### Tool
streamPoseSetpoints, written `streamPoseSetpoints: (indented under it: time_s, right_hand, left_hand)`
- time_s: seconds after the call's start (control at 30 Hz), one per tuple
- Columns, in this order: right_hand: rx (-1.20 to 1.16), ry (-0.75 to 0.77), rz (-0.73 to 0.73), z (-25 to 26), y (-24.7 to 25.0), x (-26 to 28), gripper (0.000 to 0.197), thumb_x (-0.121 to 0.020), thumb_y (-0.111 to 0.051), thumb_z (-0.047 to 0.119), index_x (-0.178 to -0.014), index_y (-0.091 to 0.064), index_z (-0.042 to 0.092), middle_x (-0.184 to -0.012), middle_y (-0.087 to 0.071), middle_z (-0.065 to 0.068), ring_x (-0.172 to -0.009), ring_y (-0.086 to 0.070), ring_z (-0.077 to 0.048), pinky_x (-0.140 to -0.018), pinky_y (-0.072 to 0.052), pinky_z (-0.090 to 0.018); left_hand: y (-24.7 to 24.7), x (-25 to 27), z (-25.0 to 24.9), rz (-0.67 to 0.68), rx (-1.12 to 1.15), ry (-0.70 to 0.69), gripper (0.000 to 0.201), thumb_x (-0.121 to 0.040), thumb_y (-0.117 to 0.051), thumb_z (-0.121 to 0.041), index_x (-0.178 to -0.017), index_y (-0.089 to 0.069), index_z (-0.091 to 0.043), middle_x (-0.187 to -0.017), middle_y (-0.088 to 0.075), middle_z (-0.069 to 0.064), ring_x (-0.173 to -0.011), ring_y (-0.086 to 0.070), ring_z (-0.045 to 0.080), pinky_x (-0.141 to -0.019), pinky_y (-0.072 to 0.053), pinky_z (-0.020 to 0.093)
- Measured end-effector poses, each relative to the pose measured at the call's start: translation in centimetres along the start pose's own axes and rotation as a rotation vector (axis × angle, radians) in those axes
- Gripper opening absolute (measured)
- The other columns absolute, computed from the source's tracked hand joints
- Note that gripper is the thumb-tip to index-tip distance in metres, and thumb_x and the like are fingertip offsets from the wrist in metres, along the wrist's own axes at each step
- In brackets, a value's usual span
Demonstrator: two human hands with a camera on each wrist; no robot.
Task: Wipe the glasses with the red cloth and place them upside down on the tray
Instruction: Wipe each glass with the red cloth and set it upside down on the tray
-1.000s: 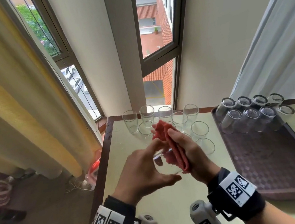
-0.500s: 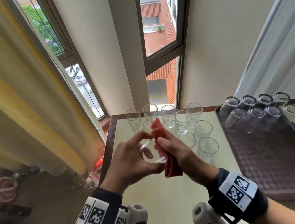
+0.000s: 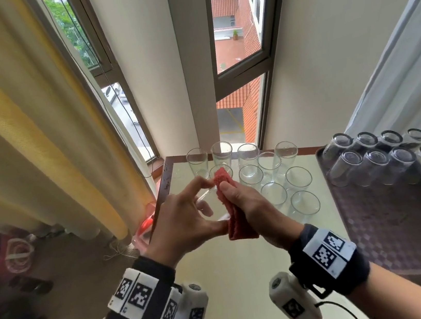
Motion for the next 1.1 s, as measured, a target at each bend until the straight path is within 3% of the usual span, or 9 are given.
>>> streamPoseSetpoints:
  time_s: [0.1, 0.2, 0.37, 0.47, 0.63, 0.73, 0.83, 0.97, 1.1]
  right_hand:
    - [0.087, 0.004, 0.044, -1.2, -0.8, 0.0, 0.029, -0.097, -0.049, 0.029, -0.124, -0.056, 0.021, -0.081, -0.062, 0.019, -0.071, -0.057, 0.008, -0.073, -0.046, -0.014]
    - [0.093, -0.057, 0.076, -3.0, -0.8, 0.0, 0.022, -0.091, -0.056, 0.025, -0.111, -0.063, 0.02, -0.079, -0.066, 0.012, -0.073, -0.062, -0.003, -0.079, -0.051, -0.026]
    - [0.014, -0.195, 0.047, -7.1, -0.1, -0.1, 0.02, -0.101, -0.049, 0.005, -0.115, -0.061, -0.003, -0.091, -0.072, -0.015, -0.087, -0.072, -0.029, -0.079, -0.057, -0.033]
    - [0.076, -0.353, 0.058, -12.4, -0.3, 0.9, 0.022, -0.092, -0.059, 0.02, -0.101, -0.062, 0.001, -0.076, -0.062, -0.009, -0.076, -0.061, -0.029, -0.082, -0.05, -0.043]
    - [0.671, -0.29, 0.092, -16.8, 0.6, 2.0, 0.018, -0.101, -0.049, 0.019, -0.112, -0.061, 0.027, -0.087, -0.057, 0.016, -0.082, -0.055, -0.003, -0.084, -0.044, -0.02]
    - [1.106, -0.132, 0.139, -18.3, 0.7, 1.7, 0.031, -0.102, -0.038, 0.031, -0.123, -0.057, 0.017, -0.123, -0.059, -0.001, -0.127, -0.049, -0.022, -0.101, -0.044, -0.035]
    - [1.28, -0.241, 0.221, -20.4, -0.4, 0.8, 0.055, -0.089, -0.028, 0.037, -0.125, -0.06, 0.011, -0.132, -0.06, -0.018, -0.127, -0.054, -0.042, -0.107, -0.042, -0.044]
    - [1.374, -0.388, 0.38, -23.2, -3.1, 1.8, 0.1, -0.073, 0.001, 0.07, -0.158, -0.004, 0.018, -0.155, 0.026, -0.013, -0.147, 0.024, -0.038, -0.115, 0.018, -0.048]
    - [1.426, -0.547, 0.349, -24.1, -4.3, 2.1, 0.093, -0.077, -0.037, 0.076, -0.149, -0.039, 0.017, -0.158, -0.024, -0.024, -0.148, 0.006, -0.037, -0.114, 0.006, -0.048]
  left_hand:
    - [0.6, 0.3, 1.6, -0.009, -0.013, 0.01, 0.077, -0.054, -0.081, -0.066, -0.12, -0.058, -0.032, -0.074, -0.069, -0.01, -0.058, -0.064, 0.0, -0.056, -0.049, 0.012]
    - [0.8, 0.8, 2.9, -0.024, -0.09, 0.03, 0.082, -0.054, -0.069, -0.076, -0.123, -0.058, -0.034, -0.075, -0.068, -0.012, -0.057, -0.062, -0.001, -0.059, -0.049, 0.013]
    - [1.1, 2.2, 6.9, -0.091, -0.08, 0.176, 0.082, -0.051, -0.07, -0.085, -0.12, -0.05, -0.046, -0.077, -0.068, -0.013, -0.073, -0.068, 0.011, -0.075, -0.061, 0.041]
    - [2.5, 3.6, 9.0, -0.119, -0.02, 0.274, 0.084, -0.052, -0.079, -0.071, -0.122, -0.053, -0.033, -0.077, -0.07, -0.012, -0.074, -0.07, 0.003, -0.074, -0.059, 0.024]
    - [3.9, 6.3, 11.6, -0.123, 0.13, 0.402, 0.088, -0.046, -0.082, -0.072, -0.118, -0.049, -0.036, -0.092, -0.071, -0.008, -0.086, -0.067, 0.002, -0.084, -0.052, 0.022]
    - [3.8, 7.9, 13.6, -0.136, 0.205, 0.492, 0.092, -0.03, -0.075, -0.086, -0.109, -0.05, -0.047, -0.095, -0.068, -0.015, -0.094, -0.067, 0.011, -0.093, -0.052, 0.035]
    - [2.9, 8.8, 14.4, -0.095, 0.267, 0.534, 0.071, -0.048, -0.09, -0.06, -0.106, -0.05, -0.046, -0.082, -0.074, -0.018, -0.093, -0.068, 0.009, -0.103, -0.049, 0.048]
    - [2.2, 9.3, 15.5, -0.061, 0.364, 0.565, 0.081, -0.052, -0.093, -0.054, -0.118, -0.049, -0.037, -0.082, -0.072, -0.006, -0.092, -0.067, 0.007, -0.101, -0.051, 0.047]
    - [1.9, 9.5, 17.2, 0.009, 0.486, 0.564, 0.086, -0.036, -0.082, -0.072, -0.111, -0.051, -0.043, -0.094, -0.074, 0.001, -0.098, -0.071, 0.019, -0.094, -0.055, 0.044]
Point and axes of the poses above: each hand's wrist, its own x-axis away from the middle knuckle, its own y-axis out of the back of the hand, z = x × y, the point moved 5 cm from there along -x, towards the middle knuckle
